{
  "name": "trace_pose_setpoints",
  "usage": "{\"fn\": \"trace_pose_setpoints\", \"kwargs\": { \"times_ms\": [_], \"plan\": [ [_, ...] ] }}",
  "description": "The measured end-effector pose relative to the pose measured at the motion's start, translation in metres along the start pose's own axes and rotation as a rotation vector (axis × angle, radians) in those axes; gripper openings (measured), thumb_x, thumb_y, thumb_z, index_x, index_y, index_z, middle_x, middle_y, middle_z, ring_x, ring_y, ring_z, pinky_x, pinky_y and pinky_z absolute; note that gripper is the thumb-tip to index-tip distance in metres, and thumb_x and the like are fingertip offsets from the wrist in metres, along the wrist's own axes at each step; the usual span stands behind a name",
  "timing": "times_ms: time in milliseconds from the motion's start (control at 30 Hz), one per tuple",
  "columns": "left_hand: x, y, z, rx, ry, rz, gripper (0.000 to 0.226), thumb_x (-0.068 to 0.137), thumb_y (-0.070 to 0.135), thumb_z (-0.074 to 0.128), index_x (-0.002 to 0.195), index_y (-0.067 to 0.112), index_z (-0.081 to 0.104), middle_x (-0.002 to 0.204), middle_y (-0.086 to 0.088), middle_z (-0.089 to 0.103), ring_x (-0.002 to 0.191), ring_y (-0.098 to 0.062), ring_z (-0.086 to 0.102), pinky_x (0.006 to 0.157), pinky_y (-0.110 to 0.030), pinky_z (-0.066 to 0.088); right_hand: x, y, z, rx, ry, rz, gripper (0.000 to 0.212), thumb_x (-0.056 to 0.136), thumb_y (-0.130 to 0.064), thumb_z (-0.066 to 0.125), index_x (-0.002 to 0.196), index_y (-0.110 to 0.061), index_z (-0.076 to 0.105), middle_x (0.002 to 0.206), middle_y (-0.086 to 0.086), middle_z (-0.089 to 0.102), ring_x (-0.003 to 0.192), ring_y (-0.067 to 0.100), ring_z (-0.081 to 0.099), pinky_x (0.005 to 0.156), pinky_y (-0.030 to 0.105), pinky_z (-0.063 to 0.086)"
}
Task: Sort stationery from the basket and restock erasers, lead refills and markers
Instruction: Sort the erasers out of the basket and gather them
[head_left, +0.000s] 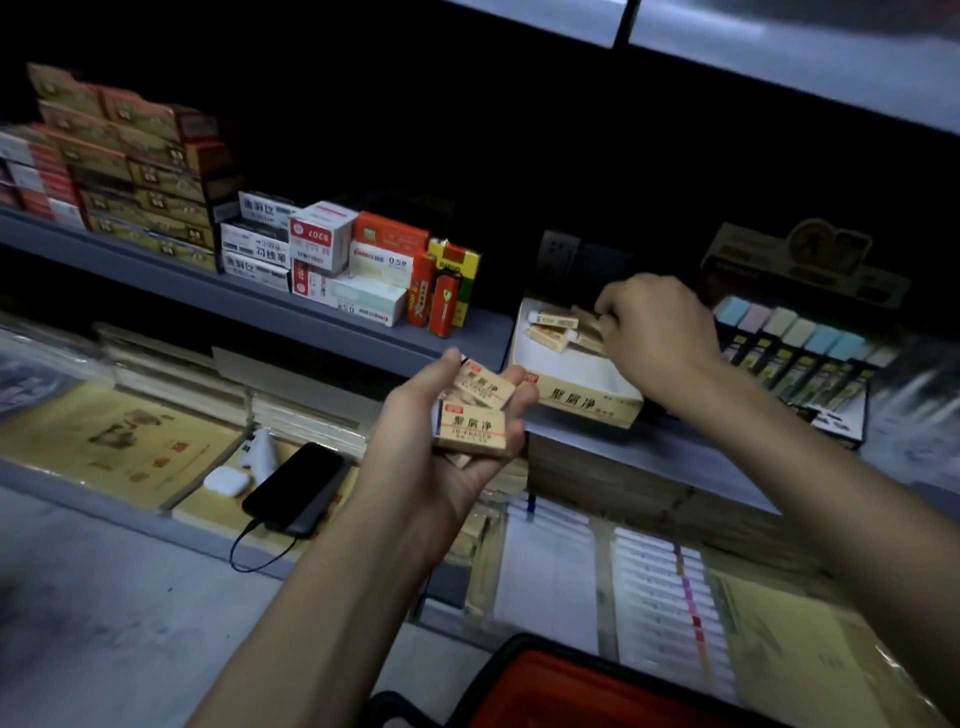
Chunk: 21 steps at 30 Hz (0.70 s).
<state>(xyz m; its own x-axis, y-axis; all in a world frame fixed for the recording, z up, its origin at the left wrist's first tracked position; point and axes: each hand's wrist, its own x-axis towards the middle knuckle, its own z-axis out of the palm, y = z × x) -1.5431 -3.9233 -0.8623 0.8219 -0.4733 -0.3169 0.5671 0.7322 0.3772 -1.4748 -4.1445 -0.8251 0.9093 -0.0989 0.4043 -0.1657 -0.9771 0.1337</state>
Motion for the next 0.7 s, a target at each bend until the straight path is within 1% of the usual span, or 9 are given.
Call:
{"fn": "trace_pose_setpoints", "kwargs": {
  "times_ms": [67, 133, 233, 333, 367, 433, 533, 600, 700],
  "plan": [
    [0.001, -0.001, -0.001, 0.025, -0.012, 0.027, 0.034, 0.099, 0.029, 0.062, 0.122, 0.005, 0.06, 0.11, -0.021, 0.075, 0.102, -0.032, 0.075, 0.053, -0.028, 0.058, -0.007, -0.004, -0.011, 0.092, 0.036, 0.007, 0.022, 0.094, -0.016, 0.058, 0.105, -0.017, 0.077, 0.103, 0.009, 0.07, 0.099, 0.033, 0.064, 0.074, 0.041, 0.056],
    [0.003, -0.001, -0.003, 0.07, -0.01, 0.071, 0.034, 0.097, 0.031, 0.064, 0.122, 0.007, 0.062, 0.107, -0.02, 0.076, 0.098, -0.031, 0.076, 0.055, -0.028, 0.058, -0.021, -0.016, -0.026, 0.342, 0.033, 0.046, 0.017, 0.096, -0.03, 0.061, 0.098, -0.025, 0.078, 0.094, 0.0, 0.074, 0.091, 0.023, 0.068, 0.073, 0.034, 0.054],
    [0.007, -0.003, -0.003, 0.194, -0.032, 0.121, 0.033, 0.096, 0.037, 0.065, 0.118, 0.013, 0.066, 0.096, -0.012, 0.076, 0.085, -0.022, 0.074, 0.053, -0.026, 0.054, -0.047, -0.043, -0.051, 0.757, -0.213, 0.083, 0.026, 0.094, -0.049, 0.065, 0.088, -0.028, 0.078, 0.078, -0.006, 0.074, 0.072, 0.005, 0.067, 0.061, 0.026, 0.05],
    [0.01, -0.006, -0.003, 0.306, -0.049, 0.145, 0.032, 0.096, 0.042, 0.064, 0.11, 0.014, 0.071, 0.089, -0.009, 0.071, 0.071, -0.015, 0.065, 0.053, -0.025, 0.049, -0.064, -0.055, -0.058, 0.958, -0.335, 0.039, 0.014, 0.096, -0.027, 0.069, 0.093, -0.018, 0.08, 0.067, 0.0, 0.072, 0.054, -0.001, 0.061, 0.048, 0.016, 0.043],
    [0.011, -0.007, -0.002, 0.336, -0.047, 0.154, 0.032, 0.095, 0.043, 0.065, 0.109, 0.015, 0.072, 0.088, -0.009, 0.07, 0.068, -0.014, 0.064, 0.053, -0.025, 0.048, -0.065, -0.055, -0.058, 1.029, -0.345, 0.063, 0.014, 0.097, -0.02, 0.069, 0.095, -0.011, 0.079, 0.064, 0.001, 0.072, 0.052, 0.001, 0.062, 0.046, 0.017, 0.042],
    [0.012, -0.007, -0.002, 0.385, -0.031, 0.175, 0.034, 0.095, 0.044, 0.065, 0.11, 0.015, 0.074, 0.087, -0.006, 0.071, 0.066, -0.012, 0.064, 0.053, -0.026, 0.048, -0.067, -0.054, -0.06, 1.179, -0.414, 0.137, 0.018, 0.095, -0.02, 0.071, 0.098, -0.003, 0.077, 0.069, 0.008, 0.074, 0.059, 0.01, 0.067, 0.048, 0.022, 0.047],
    [0.011, -0.008, -0.003, 0.435, 0.0, 0.194, 0.037, 0.093, 0.046, 0.067, 0.113, 0.016, 0.074, 0.088, -0.004, 0.073, 0.068, -0.011, 0.067, 0.052, -0.027, 0.048, -0.07, -0.053, -0.062, 1.202, -0.463, 0.13, 0.023, 0.086, -0.017, 0.08, 0.103, -0.003, 0.075, 0.081, 0.013, 0.077, 0.072, 0.024, 0.076, 0.056, 0.026, 0.056],
    [0.009, -0.009, -0.003, 0.416, 0.023, 0.174, 0.04, 0.092, 0.048, 0.067, 0.112, 0.015, 0.074, 0.086, -0.005, 0.069, 0.066, -0.013, 0.064, 0.051, -0.027, 0.048, -0.069, -0.052, -0.063, 1.18, -0.438, 0.137, 0.019, 0.083, -0.01, 0.082, 0.1, -0.004, 0.075, 0.079, 0.011, 0.078, 0.07, 0.022, 0.075, 0.058, 0.027, 0.058],
    [0.006, -0.006, -0.003, 0.223, 0.092, 0.078, 0.044, 0.091, 0.046, 0.068, 0.11, 0.006, 0.069, 0.077, -0.006, 0.058, 0.066, -0.017, 0.06, 0.05, -0.027, 0.05, -0.051, -0.042, -0.058, 1.117, -0.218, 0.196, 0.012, 0.082, -0.006, 0.083, 0.093, -0.009, 0.078, 0.074, 0.007, 0.076, 0.06, 0.015, 0.069, 0.058, 0.029, 0.058]
  ]
}}
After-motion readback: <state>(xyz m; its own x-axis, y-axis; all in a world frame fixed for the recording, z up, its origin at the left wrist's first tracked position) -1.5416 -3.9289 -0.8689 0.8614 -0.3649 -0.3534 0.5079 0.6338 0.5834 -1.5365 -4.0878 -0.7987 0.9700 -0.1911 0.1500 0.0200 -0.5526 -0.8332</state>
